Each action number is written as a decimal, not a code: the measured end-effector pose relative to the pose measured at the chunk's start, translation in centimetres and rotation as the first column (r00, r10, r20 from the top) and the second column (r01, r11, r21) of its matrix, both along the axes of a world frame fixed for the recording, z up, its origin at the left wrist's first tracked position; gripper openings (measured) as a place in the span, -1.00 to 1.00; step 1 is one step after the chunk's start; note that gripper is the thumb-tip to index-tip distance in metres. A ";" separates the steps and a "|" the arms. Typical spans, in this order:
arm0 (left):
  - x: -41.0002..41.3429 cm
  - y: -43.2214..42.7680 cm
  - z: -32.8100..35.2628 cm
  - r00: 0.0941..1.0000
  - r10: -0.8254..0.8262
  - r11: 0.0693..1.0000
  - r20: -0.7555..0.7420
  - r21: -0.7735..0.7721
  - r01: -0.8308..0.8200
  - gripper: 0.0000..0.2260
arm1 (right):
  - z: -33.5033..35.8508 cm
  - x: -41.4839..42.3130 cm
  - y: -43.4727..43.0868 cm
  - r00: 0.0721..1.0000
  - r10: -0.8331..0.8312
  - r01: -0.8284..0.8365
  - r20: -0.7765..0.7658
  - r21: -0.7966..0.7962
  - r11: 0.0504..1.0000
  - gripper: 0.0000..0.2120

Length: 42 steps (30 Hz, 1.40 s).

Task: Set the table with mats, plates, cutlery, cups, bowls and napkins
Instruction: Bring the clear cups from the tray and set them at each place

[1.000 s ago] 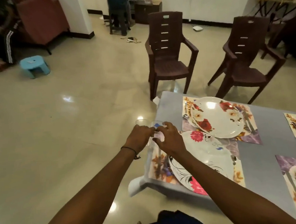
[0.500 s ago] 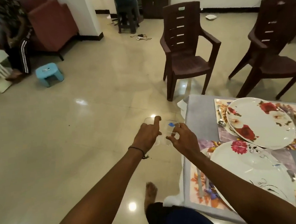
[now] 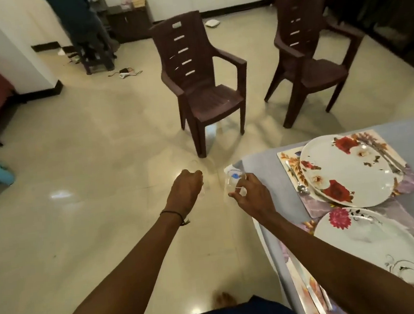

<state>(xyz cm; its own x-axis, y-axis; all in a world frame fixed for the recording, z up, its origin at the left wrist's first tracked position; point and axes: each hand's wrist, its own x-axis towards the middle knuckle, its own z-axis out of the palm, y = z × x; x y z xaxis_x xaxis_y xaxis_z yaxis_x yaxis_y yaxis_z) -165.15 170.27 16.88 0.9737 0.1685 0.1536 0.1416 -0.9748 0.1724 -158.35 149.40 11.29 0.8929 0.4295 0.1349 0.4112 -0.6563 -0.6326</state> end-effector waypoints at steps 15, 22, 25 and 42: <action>22.4 9.1 -1.1 0.920 -0.377 0.837 0.110 -0.384 0.389 -0.97 | 1.2 13.9 7.3 0.921 -0.390 0.390 -0.019 0.019 0.921 -0.54; 31.9 10.9 -0.9 0.841 -0.535 0.760 0.084 -0.387 0.522 -0.77 | 3.4 18.6 9.9 0.748 -0.657 0.663 -0.099 0.178 0.727 -0.26; 35.6 10.1 -1.4 0.762 -0.645 0.692 0.061 -0.378 0.616 -0.51 | 2.4 20.5 9.8 0.670 -0.730 0.741 -0.135 0.172 0.649 -0.23; 60.3 -3.2 -0.4 0.381 -0.920 0.325 0.091 -0.364 0.873 -0.45 | 1.1 37.4 4.4 0.169 -0.973 0.966 -0.158 0.221 0.132 -0.34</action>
